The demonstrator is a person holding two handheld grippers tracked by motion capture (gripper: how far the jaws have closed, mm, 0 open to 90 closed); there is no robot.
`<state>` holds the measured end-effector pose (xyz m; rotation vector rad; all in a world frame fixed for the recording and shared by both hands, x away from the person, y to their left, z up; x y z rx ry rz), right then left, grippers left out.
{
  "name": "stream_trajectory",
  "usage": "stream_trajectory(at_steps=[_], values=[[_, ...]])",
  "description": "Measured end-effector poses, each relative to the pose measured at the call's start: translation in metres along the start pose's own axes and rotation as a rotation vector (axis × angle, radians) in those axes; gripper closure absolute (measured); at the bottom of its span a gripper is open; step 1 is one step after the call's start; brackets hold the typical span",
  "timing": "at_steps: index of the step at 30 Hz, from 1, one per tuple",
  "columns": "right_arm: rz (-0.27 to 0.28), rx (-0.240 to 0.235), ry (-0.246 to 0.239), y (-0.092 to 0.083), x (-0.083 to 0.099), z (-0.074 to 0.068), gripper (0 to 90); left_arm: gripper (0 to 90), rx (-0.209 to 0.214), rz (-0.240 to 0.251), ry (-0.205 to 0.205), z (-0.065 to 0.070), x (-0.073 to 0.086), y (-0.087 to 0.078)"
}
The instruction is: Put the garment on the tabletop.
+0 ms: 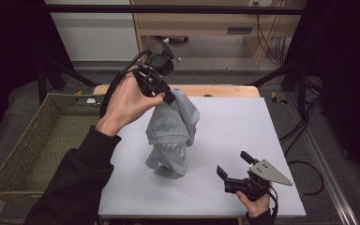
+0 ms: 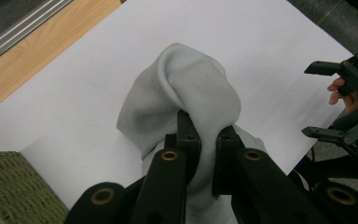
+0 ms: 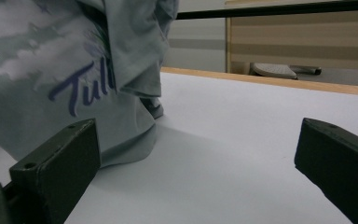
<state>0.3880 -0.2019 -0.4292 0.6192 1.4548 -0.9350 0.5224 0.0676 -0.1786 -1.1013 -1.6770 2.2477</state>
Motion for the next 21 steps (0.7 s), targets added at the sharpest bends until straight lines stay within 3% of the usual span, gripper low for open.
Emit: stream_trajectory(at_steps=[2, 8, 9, 12, 16, 21], values=[[-0.003, -0.008, 0.018, -0.001, 0.0, -0.001, 0.6, 84.5, 0.007, -0.01, 0.003, 0.0, 0.001, 0.009], [-0.011, -0.006, -0.001, -0.001, 0.001, 0.0, 0.5, 84.4, 0.021, -0.045, 0.022, 0.0, 0.006, 0.037], [-0.009, -0.015, 0.022, -0.001, 0.0, -0.001, 0.5, 84.5, 0.022, -0.055, 0.032, 0.0, 0.007, 0.041], [-0.01, -0.015, 0.023, -0.001, 0.001, -0.001, 0.5, 84.4, 0.04, -0.069, 0.027, 0.003, 0.009, 0.055], [-0.012, -0.004, 0.002, -0.001, 0.001, 0.0, 0.5, 84.4, 0.053, -0.081, 0.053, 0.004, 0.012, 0.069], [-0.014, -0.011, 0.015, -0.001, 0.001, -0.001, 0.5, 84.3, 0.068, -0.087, 0.081, 0.009, 0.017, 0.085]])
Point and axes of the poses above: each handheld gripper's, and its own axes: y roughly forward along the jaws, x roughly out of its underside, z roughly to its right, the point moved 1 cm from there along y, roughly forward along the jaws, and after that the axes turned 10 degrees about -y, right-handed, at the moved point
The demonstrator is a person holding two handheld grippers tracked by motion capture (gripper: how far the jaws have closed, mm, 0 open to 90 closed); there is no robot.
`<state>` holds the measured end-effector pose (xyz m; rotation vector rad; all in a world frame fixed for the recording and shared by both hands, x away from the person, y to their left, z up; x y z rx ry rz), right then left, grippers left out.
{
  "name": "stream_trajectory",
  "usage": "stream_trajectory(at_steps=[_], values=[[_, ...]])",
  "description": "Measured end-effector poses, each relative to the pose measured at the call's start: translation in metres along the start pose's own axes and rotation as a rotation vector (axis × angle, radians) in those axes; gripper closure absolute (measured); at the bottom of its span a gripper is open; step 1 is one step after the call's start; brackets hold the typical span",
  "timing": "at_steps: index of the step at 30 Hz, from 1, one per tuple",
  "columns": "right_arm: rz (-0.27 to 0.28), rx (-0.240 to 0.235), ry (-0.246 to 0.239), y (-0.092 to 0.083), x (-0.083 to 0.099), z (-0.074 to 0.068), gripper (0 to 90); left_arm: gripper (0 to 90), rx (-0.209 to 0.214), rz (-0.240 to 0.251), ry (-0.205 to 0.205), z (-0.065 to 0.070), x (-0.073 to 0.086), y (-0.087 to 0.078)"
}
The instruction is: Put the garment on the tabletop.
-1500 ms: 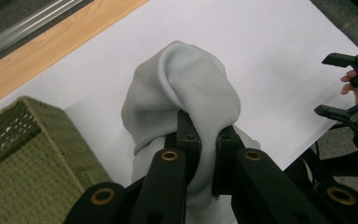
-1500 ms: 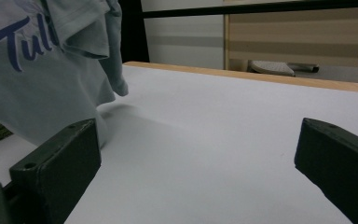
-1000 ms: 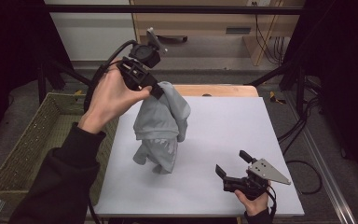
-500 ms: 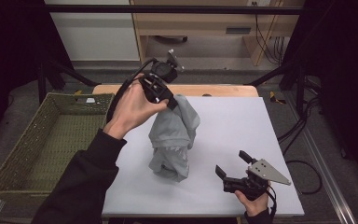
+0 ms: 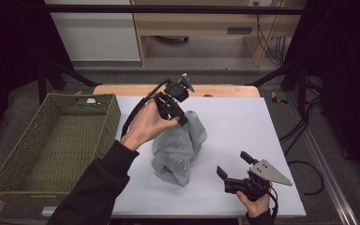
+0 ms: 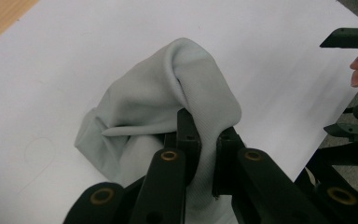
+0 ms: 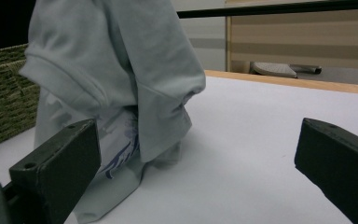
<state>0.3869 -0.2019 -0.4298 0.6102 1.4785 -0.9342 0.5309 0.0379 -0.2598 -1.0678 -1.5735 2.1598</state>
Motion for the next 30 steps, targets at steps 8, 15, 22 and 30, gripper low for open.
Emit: stream_trajectory(at_steps=[8, 15, 22, 30], values=[[0.005, 0.009, -0.011, 0.002, 0.001, 0.0, 0.6, 84.1, 0.06, 0.014, -0.006, 0.001, 0.01, 0.029], [0.0, 0.005, -0.015, 0.001, 0.001, 0.001, 0.6, 83.6, 0.11, 0.034, 0.01, 0.005, 0.019, 0.051], [0.0, 0.006, -0.016, 0.001, 0.001, 0.001, 0.6, 82.6, 0.149, 0.016, 0.019, 0.007, 0.033, 0.08], [-0.008, 0.007, -0.005, 0.002, 0.002, 0.0, 0.6, 81.0, 0.147, -0.02, 0.03, 0.006, 0.047, 0.108]])
Point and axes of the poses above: each handheld gripper's, and its own axes: y roughly forward along the jaws, x roughly out of its underside, z roughly to its right, the point moved 1 cm from there along y, roughly forward along the jaws, and after that the axes turned 10 degrees about -y, right-handed, at the moved point
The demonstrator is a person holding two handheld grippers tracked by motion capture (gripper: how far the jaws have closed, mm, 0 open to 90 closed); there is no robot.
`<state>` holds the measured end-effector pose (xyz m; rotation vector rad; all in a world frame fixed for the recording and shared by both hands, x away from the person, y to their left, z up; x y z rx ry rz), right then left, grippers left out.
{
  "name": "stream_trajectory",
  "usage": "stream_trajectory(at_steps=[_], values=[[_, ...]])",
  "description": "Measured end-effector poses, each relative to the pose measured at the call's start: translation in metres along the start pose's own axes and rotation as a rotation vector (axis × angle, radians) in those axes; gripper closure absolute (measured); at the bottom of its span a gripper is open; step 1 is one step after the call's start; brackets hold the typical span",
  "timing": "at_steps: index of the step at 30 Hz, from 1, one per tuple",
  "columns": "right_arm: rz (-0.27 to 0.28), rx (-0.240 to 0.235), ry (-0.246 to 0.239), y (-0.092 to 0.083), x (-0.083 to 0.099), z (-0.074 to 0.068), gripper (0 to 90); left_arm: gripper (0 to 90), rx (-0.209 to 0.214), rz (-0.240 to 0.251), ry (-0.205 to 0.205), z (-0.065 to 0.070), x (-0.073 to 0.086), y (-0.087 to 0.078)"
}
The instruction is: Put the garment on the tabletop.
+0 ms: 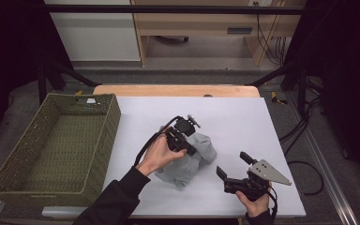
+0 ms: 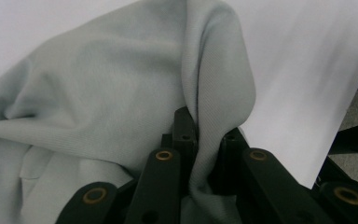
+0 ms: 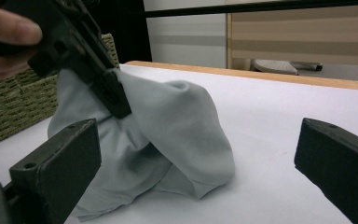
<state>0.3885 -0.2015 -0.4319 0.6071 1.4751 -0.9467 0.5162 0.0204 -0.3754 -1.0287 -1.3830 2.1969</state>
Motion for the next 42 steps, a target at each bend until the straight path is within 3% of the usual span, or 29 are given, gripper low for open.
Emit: stream_trajectory(at_steps=[3, 5, 9, 12, 14, 17, 20, 26, 31, 35, 42], values=[[-0.001, -0.002, -0.001, 0.0, 0.0, 0.0, 0.6, 78.9, -0.006, -0.001, 0.015, 0.001, 0.001, 0.002], [-0.001, -0.003, 0.001, 0.0, 0.0, 0.0, 0.6, 72.0, -0.013, 0.008, 0.031, 0.003, 0.001, 0.0], [0.006, -0.006, -0.007, 0.0, 0.0, 0.0, 0.6, 43.3, -0.01, 0.081, 0.061, 0.003, 0.0, -0.008], [0.002, -0.006, 0.001, -0.001, 0.0, 0.0, 0.6, 27.8, 0.006, 0.143, 0.073, 0.003, 0.001, -0.016], [0.004, -0.008, 0.001, -0.001, -0.001, 0.001, 0.6, 23.0, 0.04, 0.187, 0.049, 0.005, 0.003, -0.021], [0.005, -0.014, 0.021, -0.002, -0.001, 0.0, 0.6, 17.0, 0.069, 0.239, 0.048, 0.006, 0.004, -0.032], [0.003, -0.01, 0.013, -0.002, -0.001, 0.0, 0.5, 10.9, 0.061, 0.29, 0.066, 0.007, 0.007, -0.041], [0.007, -0.007, 0.002, -0.002, -0.002, 0.001, 0.4, 8.9, 0.064, 0.401, 0.052, 0.009, 0.019, -0.05], [0.005, -0.007, 0.001, -0.002, -0.002, 0.001, 0.3, 5.8, 0.011, 0.526, 0.051, 0.006, 0.033, -0.054], [0.005, -0.01, 0.004, -0.002, -0.002, 0.001, 0.3, 5.5, 0.052, 0.568, 0.029, -0.001, 0.044, -0.057], [0.007, -0.01, 0.006, -0.001, -0.001, 0.001, 0.3, 4.9, 0.065, 0.625, 0.018, -0.011, 0.067, -0.06]])
Point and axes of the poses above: each handheld gripper's, and its own axes: y roughly forward along the jaws, x roughly out of its underside, z roughly to its right, the point moved 1 cm from there along y, roughly forward along the jaws, and after that the axes turned 10 degrees about -y, right-handed, at the moved point
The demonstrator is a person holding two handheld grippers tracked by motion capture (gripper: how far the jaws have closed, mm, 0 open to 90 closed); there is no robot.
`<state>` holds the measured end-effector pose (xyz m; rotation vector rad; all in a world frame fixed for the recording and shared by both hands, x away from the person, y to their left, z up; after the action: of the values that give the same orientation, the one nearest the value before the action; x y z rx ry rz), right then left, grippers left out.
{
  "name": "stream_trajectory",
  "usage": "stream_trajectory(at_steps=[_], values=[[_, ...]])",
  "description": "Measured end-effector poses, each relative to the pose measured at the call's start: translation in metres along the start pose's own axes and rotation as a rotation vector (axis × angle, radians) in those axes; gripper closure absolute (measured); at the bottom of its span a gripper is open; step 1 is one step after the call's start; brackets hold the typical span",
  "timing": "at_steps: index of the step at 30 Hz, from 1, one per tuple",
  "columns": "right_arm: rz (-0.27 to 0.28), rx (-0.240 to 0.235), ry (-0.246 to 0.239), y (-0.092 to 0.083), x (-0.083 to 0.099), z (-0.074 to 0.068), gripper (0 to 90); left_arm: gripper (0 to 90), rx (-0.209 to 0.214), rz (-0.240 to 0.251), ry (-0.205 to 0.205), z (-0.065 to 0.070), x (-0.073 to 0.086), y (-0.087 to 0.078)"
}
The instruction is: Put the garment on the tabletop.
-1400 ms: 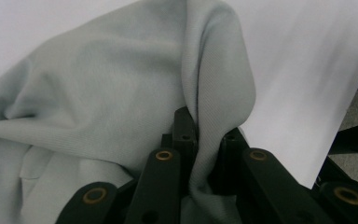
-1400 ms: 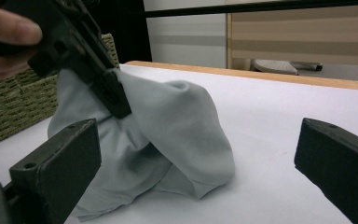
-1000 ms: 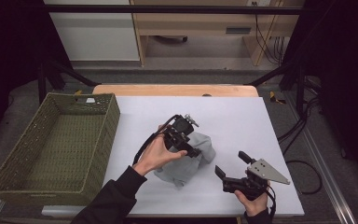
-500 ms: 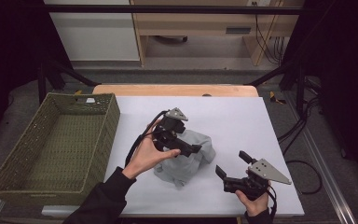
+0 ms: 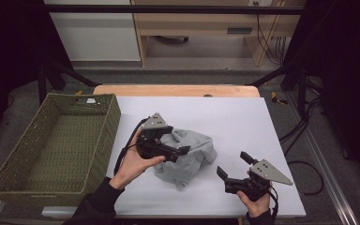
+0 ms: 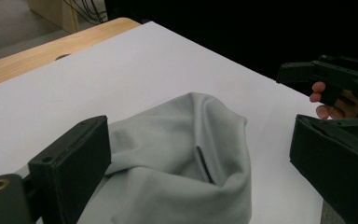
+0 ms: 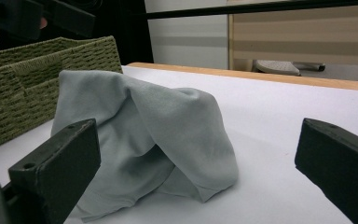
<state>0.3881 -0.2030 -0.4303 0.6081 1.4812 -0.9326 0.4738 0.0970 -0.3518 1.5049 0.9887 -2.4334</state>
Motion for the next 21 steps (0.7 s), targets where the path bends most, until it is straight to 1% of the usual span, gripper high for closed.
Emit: stream_trajectory(at_steps=[4, 6, 9, 11, 13, 15, 18, 21], values=[[-0.004, -0.004, 0.003, 0.0, 0.0, 0.0, 0.3, 4.8, 0.006, 0.038, -0.027, -0.006, 0.012, -0.01], [-0.001, -0.002, 0.002, 0.0, 0.0, 0.0, 0.3, 4.8, -0.006, 0.054, -0.026, -0.01, 0.018, -0.015], [-0.001, -0.002, 0.0, 0.0, 0.0, 0.0, 0.3, 4.8, -0.007, 0.074, -0.041, -0.015, 0.027, -0.024], [-0.003, 0.0, 0.003, 0.0, 0.0, 0.0, 0.3, 4.6, -0.014, 0.081, -0.043, -0.017, 0.03, -0.03], [-0.005, -0.004, 0.002, 0.0, 0.0, 0.0, 0.3, 4.4, -0.022, 0.104, -0.035, -0.017, 0.034, -0.037], [-0.006, -0.005, 0.001, 0.0, 0.0, 0.0, 0.3, 4.3, -0.023, 0.122, -0.04, -0.018, 0.038, -0.044], [-0.007, -0.001, 0.001, 0.0, 0.0, 0.0, 0.3, 4.1, -0.041, 0.131, -0.036, -0.019, 0.044, -0.052], [-0.001, -0.004, 0.003, -0.001, 0.0, 0.001, 0.3, 3.7, -0.05, 0.139, -0.046, -0.021, 0.052, -0.059]])
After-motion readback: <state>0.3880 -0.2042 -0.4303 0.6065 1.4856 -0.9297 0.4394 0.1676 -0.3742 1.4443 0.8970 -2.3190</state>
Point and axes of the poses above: each handheld gripper's, and its own axes: y roughly forward along the jaws, x roughly out of its underside, z roughly to its right, the point moved 1 cm from there along y, roughly forward along the jaws, and after that the axes turned 10 degrees about -y, right-handed, at the moved point
